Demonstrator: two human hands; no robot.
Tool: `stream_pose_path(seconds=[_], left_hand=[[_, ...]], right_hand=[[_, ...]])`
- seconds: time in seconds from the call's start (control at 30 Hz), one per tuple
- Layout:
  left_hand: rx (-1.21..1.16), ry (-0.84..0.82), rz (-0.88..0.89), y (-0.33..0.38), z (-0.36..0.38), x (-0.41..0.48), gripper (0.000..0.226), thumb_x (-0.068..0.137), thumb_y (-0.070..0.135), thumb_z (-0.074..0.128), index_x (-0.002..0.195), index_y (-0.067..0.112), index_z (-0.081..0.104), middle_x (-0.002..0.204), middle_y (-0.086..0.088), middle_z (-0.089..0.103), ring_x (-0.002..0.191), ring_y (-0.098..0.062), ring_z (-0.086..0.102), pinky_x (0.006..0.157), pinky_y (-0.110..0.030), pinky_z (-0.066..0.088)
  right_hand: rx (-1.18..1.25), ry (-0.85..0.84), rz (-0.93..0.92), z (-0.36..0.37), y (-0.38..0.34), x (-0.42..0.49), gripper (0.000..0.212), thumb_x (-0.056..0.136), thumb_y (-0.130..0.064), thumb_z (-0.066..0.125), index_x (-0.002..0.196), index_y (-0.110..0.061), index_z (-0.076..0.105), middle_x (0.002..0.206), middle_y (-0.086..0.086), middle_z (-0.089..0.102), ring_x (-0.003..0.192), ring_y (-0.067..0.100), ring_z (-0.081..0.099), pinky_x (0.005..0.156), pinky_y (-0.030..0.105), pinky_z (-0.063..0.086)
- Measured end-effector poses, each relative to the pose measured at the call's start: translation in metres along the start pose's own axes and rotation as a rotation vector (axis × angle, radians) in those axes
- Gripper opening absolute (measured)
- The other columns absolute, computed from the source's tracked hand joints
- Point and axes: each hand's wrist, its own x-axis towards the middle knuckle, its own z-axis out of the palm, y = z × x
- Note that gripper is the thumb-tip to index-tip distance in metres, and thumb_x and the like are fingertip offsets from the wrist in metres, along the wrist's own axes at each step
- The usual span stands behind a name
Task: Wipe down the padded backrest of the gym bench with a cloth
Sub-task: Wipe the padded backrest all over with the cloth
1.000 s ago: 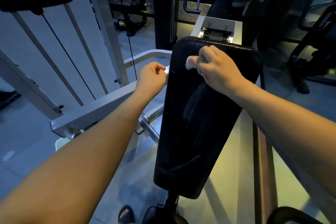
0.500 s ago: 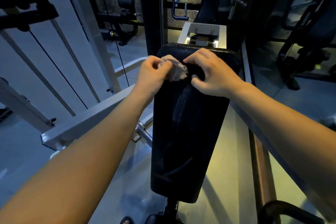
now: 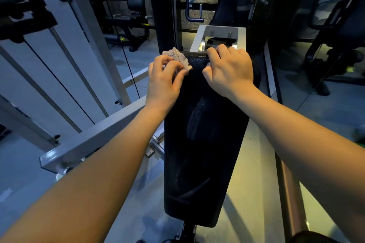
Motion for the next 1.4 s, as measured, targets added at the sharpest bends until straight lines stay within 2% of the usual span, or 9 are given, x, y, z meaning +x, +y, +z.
stream_pose_path(seconds=[0.1,0.2,0.43,0.63,0.8,0.87,1.0,1.17,1.4], left_hand=[[-0.019,-0.018,0.008,-0.001,0.008,0.010,0.030,0.093,0.023,0.068,0.123,0.019,0.063,0.141,-0.006,0.047,0.131,-0.026,0.041,0.107,-0.032,0.038],[0.005,-0.052,0.057,-0.003,0.023,0.005,0.044,0.099,0.017,0.061,0.142,0.016,0.055,0.158,-0.012,0.035,0.149,-0.031,0.026,0.122,-0.029,0.020],[0.182,-0.002,0.222,-0.036,0.030,-0.006,0.042,0.093,0.001,0.062,0.135,0.008,0.062,0.153,-0.017,0.044,0.145,-0.037,0.035,0.112,-0.037,0.038],[0.161,-0.085,0.047,-0.050,0.021,-0.065,0.040,0.093,0.002,0.066,0.133,0.007,0.064,0.147,-0.013,0.052,0.135,-0.033,0.051,0.111,-0.044,0.043],[-0.109,-0.004,-0.067,-0.010,-0.011,-0.007,0.042,0.102,0.011,0.057,0.143,0.009,0.053,0.152,-0.004,0.047,0.141,-0.015,0.043,0.118,-0.028,0.033],[-0.124,-0.105,-0.036,0.010,-0.016,0.033,0.047,0.101,0.009,0.055,0.147,0.010,0.049,0.151,-0.005,0.050,0.142,-0.016,0.043,0.118,-0.026,0.032],[0.048,-0.449,0.109,0.020,-0.008,0.076,0.024,0.101,0.015,0.047,0.115,0.008,0.067,0.113,-0.009,0.067,0.109,-0.027,0.060,0.092,-0.038,0.047],[0.048,-0.379,-0.062,0.002,-0.007,0.094,0.028,0.101,0.012,0.046,0.112,0.014,0.072,0.100,-0.003,0.067,0.092,-0.022,0.057,0.071,-0.027,0.036],[0.107,-0.641,0.068,0.021,0.001,0.111,0.018,0.094,0.011,0.050,0.094,0.012,0.068,0.092,-0.007,0.068,0.090,-0.029,0.062,0.076,-0.039,0.050]], right_hand=[[0.005,0.055,-0.020,0.004,-0.001,0.000,0.034,0.093,-0.034,0.041,0.103,-0.011,0.063,0.091,0.012,0.064,0.075,0.036,0.056,0.066,0.042,0.036],[0.000,0.101,-0.006,0.007,-0.001,-0.001,0.035,0.093,-0.035,0.041,0.103,-0.011,0.064,0.090,0.012,0.063,0.074,0.035,0.055,0.066,0.041,0.036],[-0.024,0.141,0.009,0.012,-0.003,-0.001,0.036,0.092,-0.036,0.043,0.104,-0.010,0.065,0.091,0.013,0.063,0.075,0.036,0.056,0.067,0.042,0.036],[-0.005,0.145,0.020,0.010,-0.003,-0.002,0.035,0.093,-0.037,0.043,0.104,-0.010,0.064,0.091,0.012,0.062,0.076,0.035,0.056,0.069,0.043,0.037],[0.006,0.141,0.010,0.009,-0.001,-0.003,0.035,0.095,-0.037,0.042,0.102,-0.010,0.063,0.089,0.012,0.061,0.077,0.036,0.055,0.068,0.044,0.037],[0.018,0.140,0.006,0.008,-0.001,-0.004,0.036,0.096,-0.038,0.041,0.104,-0.010,0.063,0.090,0.012,0.061,0.078,0.035,0.056,0.070,0.043,0.038],[0.022,0.162,0.003,0.010,0.001,-0.005,0.039,0.096,-0.039,0.042,0.110,-0.010,0.065,0.092,0.012,0.063,0.081,0.035,0.056,0.072,0.044,0.040],[0.022,0.151,0.005,0.010,0.001,-0.005,0.044,0.097,-0.040,0.040,0.113,-0.009,0.066,0.095,0.012,0.065,0.085,0.035,0.056,0.075,0.044,0.039],[-0.006,0.170,0.039,0.007,-0.002,-0.006,0.040,0.095,-0.039,0.044,0.107,-0.009,0.067,0.096,0.012,0.065,0.089,0.034,0.055,0.078,0.044,0.039]])
